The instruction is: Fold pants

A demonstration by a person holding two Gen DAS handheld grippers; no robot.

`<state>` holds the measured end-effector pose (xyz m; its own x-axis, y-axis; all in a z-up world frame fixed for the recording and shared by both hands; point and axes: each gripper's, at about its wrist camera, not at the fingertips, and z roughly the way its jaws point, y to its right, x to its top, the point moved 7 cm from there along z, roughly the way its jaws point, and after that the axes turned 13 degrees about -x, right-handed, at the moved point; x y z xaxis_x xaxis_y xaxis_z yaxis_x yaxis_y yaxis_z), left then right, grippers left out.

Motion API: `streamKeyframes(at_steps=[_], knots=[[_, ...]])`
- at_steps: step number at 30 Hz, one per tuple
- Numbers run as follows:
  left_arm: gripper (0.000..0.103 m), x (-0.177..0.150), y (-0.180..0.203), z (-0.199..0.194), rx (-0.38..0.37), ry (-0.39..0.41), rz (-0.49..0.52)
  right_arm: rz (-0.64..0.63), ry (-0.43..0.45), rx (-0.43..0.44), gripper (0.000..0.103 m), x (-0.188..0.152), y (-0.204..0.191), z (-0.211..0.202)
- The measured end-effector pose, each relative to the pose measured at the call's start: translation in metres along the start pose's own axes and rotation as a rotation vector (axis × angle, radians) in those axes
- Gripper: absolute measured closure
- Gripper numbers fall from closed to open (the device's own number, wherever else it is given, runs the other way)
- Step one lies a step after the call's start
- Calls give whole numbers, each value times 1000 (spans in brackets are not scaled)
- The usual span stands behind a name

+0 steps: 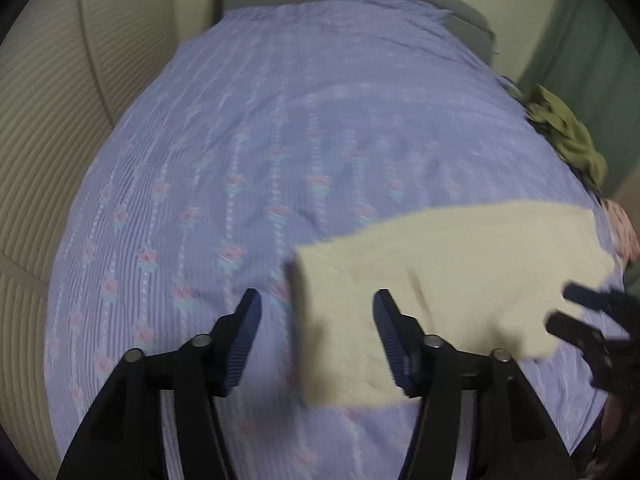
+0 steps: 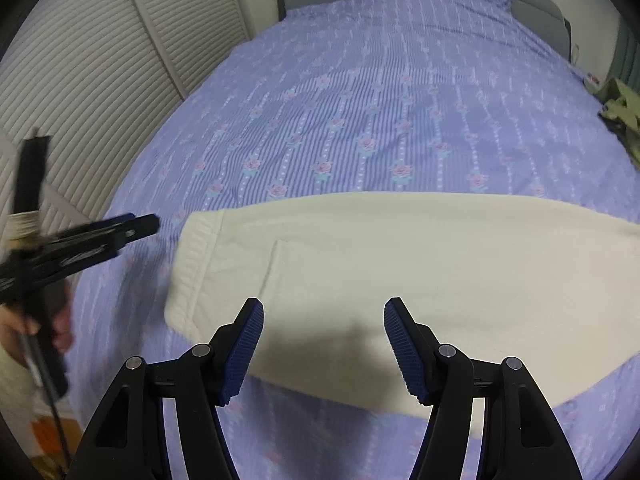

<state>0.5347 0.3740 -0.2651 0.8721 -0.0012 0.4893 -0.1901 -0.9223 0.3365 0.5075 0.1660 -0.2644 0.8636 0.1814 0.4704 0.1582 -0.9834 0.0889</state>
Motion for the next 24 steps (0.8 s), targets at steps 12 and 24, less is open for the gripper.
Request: streamKeyframes(at_steps=[12,24], knots=[[36,-77,99,15,17,-39,44,30,-79,-18,39,-95,92,-24],[36,-118,156,46,56,-116,-61,83,-214,164,41,-134,120,39]])
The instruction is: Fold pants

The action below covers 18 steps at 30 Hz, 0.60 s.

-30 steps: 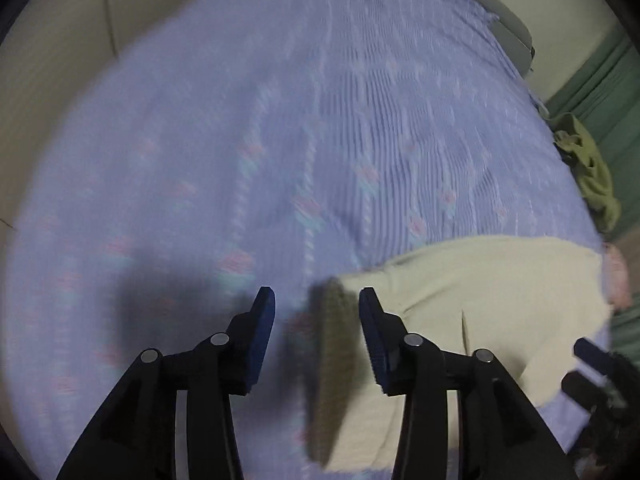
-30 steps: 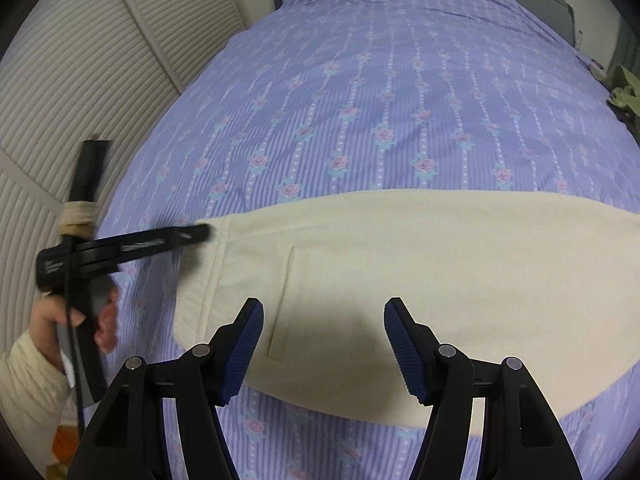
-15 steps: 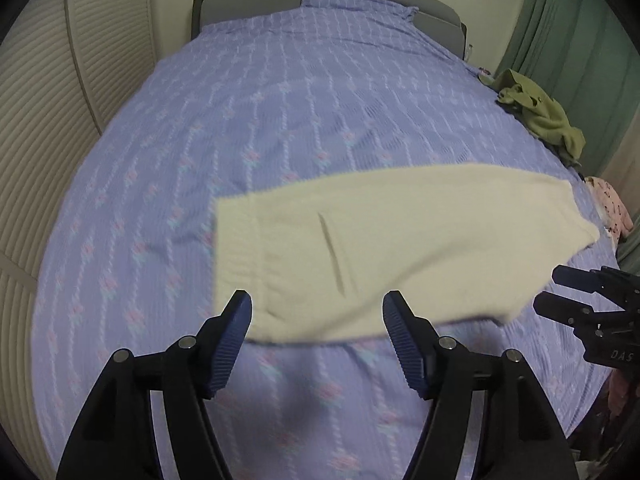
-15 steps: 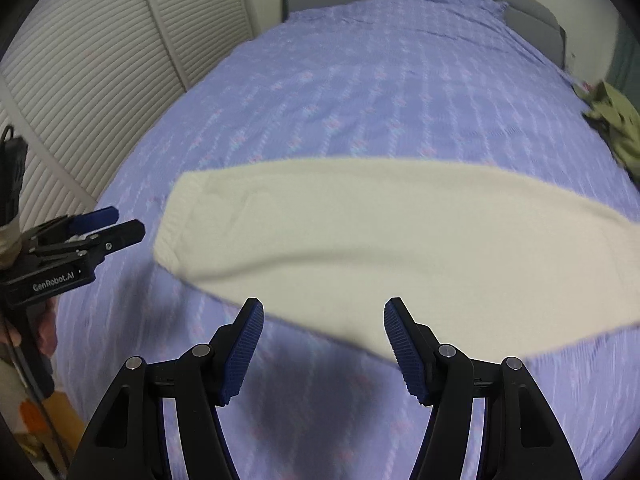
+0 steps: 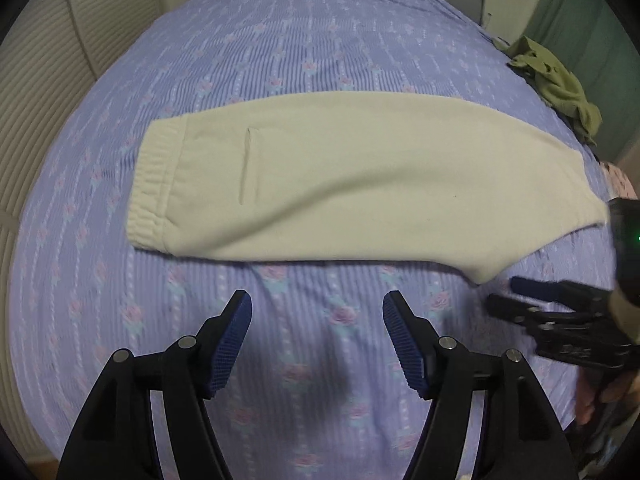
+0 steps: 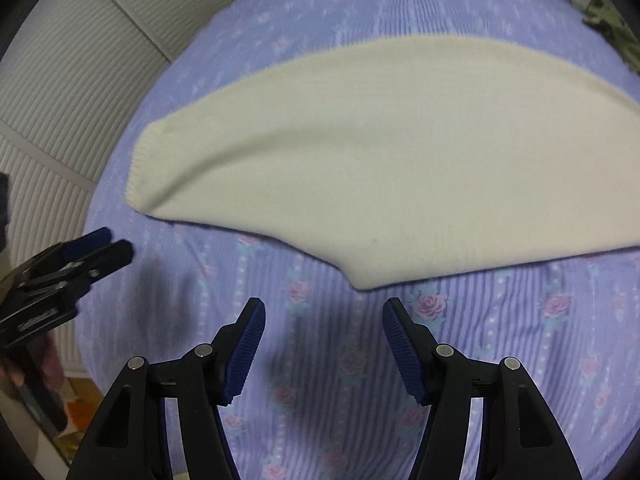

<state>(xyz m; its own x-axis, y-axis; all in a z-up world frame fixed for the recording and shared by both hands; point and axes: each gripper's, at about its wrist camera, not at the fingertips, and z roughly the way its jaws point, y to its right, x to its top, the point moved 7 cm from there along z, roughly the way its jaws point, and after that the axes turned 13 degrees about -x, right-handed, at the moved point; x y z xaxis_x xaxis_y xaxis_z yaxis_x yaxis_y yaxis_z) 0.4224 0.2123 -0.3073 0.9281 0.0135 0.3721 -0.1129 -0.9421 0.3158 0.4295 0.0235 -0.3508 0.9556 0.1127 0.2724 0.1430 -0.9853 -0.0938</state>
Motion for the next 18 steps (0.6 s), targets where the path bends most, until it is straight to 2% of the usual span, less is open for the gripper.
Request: streamKeyframes(at_steps=[3,7,9,13,18], knots=[[36,-3,11,3,3,-1,-23,6,-49,38,41,2,0,23],[36,-7,21,1,12,1,-31,-1,-83,47,42,3,3,36],[36,-9,26,-2,17,5,-32,-5,-53,62,46,5,2,25],[36,-9,29,-9,33,19,-45,-12,97,93,47,26,1,-12],[36,-11,30,-12,64,17,-47,-34,67,109,47,33,-2,4]])
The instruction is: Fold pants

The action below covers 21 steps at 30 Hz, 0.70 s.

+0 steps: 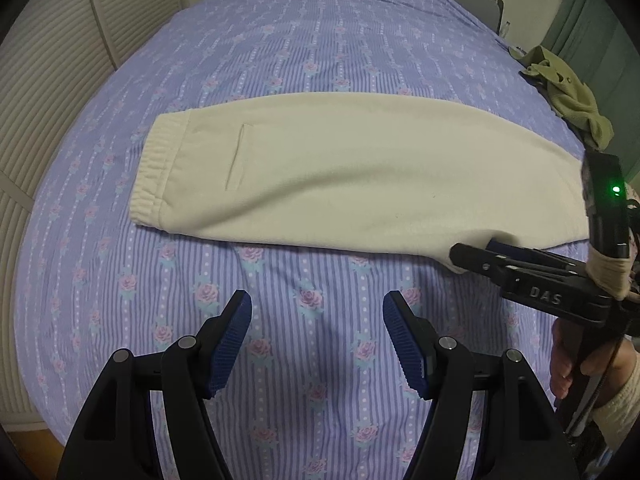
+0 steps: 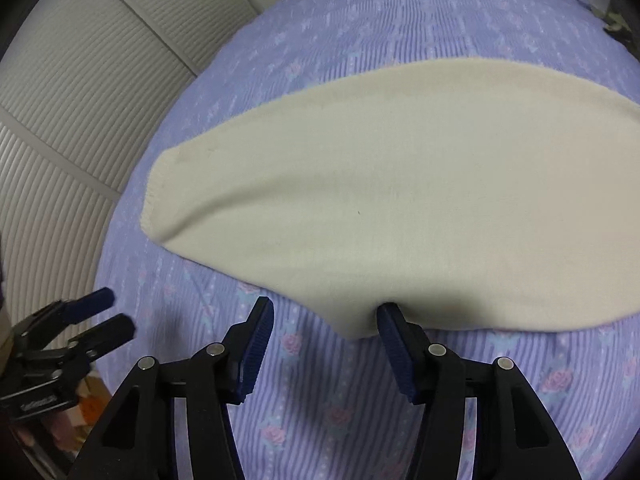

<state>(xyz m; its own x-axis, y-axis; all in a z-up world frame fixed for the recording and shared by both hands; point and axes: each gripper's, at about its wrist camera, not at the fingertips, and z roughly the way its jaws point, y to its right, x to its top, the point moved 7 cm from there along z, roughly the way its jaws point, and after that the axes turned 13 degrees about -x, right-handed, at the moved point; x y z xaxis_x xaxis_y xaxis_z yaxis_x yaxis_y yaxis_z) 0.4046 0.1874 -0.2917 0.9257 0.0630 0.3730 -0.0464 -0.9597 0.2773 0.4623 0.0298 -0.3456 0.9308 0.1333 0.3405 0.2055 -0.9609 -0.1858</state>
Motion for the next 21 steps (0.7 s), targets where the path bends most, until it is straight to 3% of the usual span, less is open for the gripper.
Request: streamKeyframes(at_steps=[4,7,9,12,14,18,21], knots=[[36,-3,2,1,13,-16,13,-30,-34,10,47,-8,-4,14],[36,-4,4,2,18,-25,17,-48,-120,23,47,-22,-6,33],[36,-2,5,1,14,-19,18,-59,-94,19,47,-20,-9,27],[36,2,4,1,8,-12,14,-48,48,46,47,3,-15,-9],[36,4,3,1,9,-9,8,-64,88,33,47,11,-16,-14],[36,9,1,3,15,-7,8,-104,-1,10,55,9,-20,16],[36,10,3,4,9,-10,20,-157,-17,-14,58,1,-22,23]])
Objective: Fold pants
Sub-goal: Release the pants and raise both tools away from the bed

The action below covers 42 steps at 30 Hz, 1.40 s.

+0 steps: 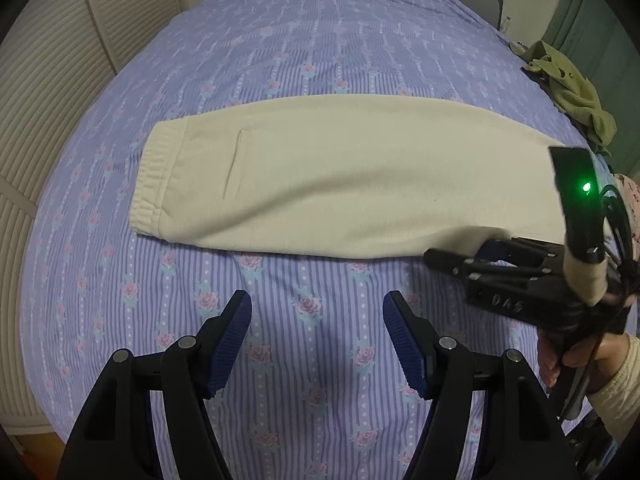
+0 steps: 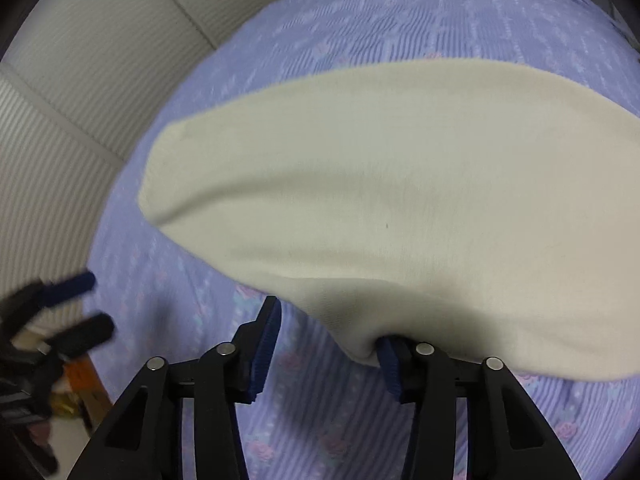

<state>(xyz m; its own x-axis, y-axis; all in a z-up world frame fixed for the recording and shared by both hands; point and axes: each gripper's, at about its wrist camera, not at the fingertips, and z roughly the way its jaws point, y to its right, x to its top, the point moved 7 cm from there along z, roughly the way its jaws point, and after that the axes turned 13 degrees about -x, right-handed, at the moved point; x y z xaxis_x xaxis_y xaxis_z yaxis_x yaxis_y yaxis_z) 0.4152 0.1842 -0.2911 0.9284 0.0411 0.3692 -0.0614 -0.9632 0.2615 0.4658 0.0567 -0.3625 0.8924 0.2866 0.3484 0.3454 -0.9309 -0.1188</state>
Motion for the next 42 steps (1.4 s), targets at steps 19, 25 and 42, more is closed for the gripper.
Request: streamKeyframes(at_steps=[19,25,42], knots=[[36,-4,10,-9,-19,-11,59,82,-161,-94,82,-39,15,-26],[32,-8,41,-35,-79,10,173,155,-14,-150,51,-51,21,-112],[26,8,264,-66,-208,147,391,457,255,-321,50,-116,214,-283]])
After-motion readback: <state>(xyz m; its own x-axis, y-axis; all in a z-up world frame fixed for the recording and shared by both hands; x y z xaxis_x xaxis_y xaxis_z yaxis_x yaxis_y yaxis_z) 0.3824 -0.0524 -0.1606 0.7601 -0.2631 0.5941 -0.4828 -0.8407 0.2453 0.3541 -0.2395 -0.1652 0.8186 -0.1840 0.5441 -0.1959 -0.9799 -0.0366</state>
